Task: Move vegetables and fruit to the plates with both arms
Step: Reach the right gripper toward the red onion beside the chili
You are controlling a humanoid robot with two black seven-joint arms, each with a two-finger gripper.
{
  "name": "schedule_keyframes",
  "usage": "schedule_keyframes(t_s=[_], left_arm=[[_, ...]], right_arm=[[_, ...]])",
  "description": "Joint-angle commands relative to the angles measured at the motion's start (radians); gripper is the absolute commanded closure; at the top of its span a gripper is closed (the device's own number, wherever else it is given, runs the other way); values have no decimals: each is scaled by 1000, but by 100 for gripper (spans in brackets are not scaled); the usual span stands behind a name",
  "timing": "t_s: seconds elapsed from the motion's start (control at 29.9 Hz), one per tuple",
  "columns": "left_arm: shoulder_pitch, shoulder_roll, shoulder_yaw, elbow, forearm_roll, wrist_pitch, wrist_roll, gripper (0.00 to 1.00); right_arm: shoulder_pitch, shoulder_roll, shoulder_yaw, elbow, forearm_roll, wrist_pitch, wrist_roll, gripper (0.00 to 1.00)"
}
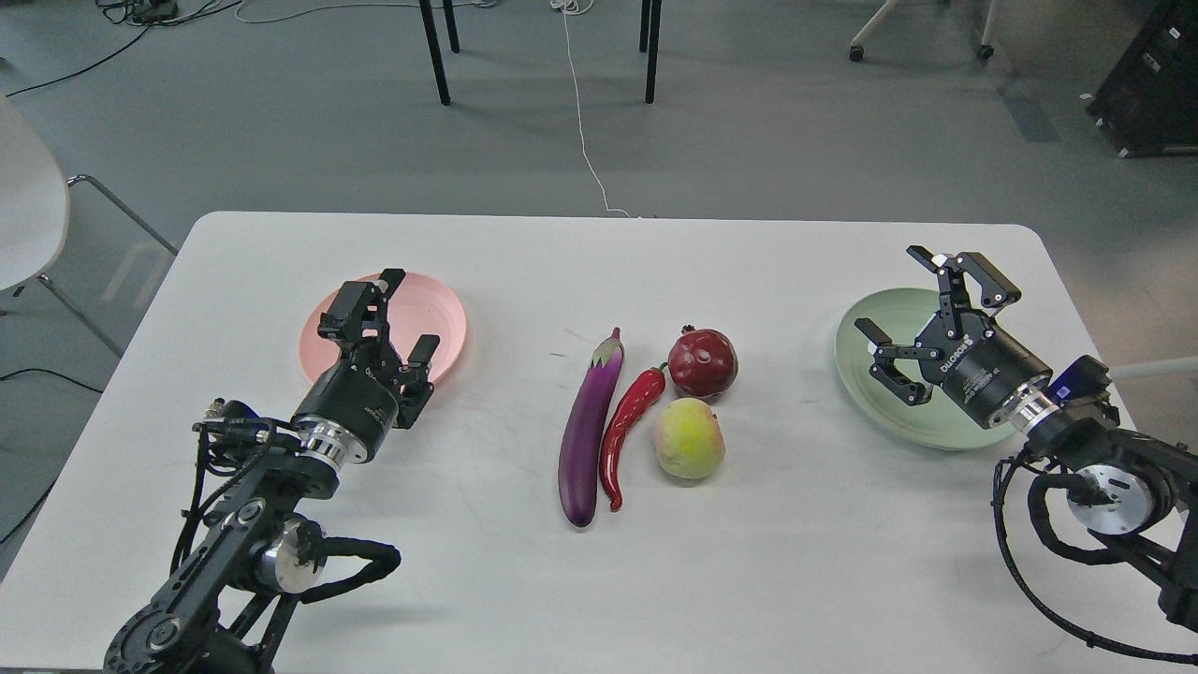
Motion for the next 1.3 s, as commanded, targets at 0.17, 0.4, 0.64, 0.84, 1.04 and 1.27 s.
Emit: schedule_keyframes(t_s=[0.17, 0.4, 0.64, 0.84, 1.04, 1.27], left_arm=[[3, 12, 21, 0, -4, -6, -6, 2], [-41, 75, 21, 3, -4, -1, -2, 1], [-46, 87, 21, -8, -36, -6, -124, 1], [-39, 80, 27, -38, -36, -6, -132, 1], [-17, 75, 44, -66, -36, -4, -135, 1], [3, 77, 44, -83, -36, -4, -134, 1]], right_arm=[[2, -5, -4, 1, -12, 0, 0, 1], [119, -115, -12, 79, -284, 0, 0, 1], [494, -173, -194, 146, -731, 0, 0, 1], [881, -5, -645, 139, -1056, 0, 0, 1], [935, 194, -833, 15, -1242, -163, 0, 1], [909, 345, -936, -122, -1255, -231, 0, 1]])
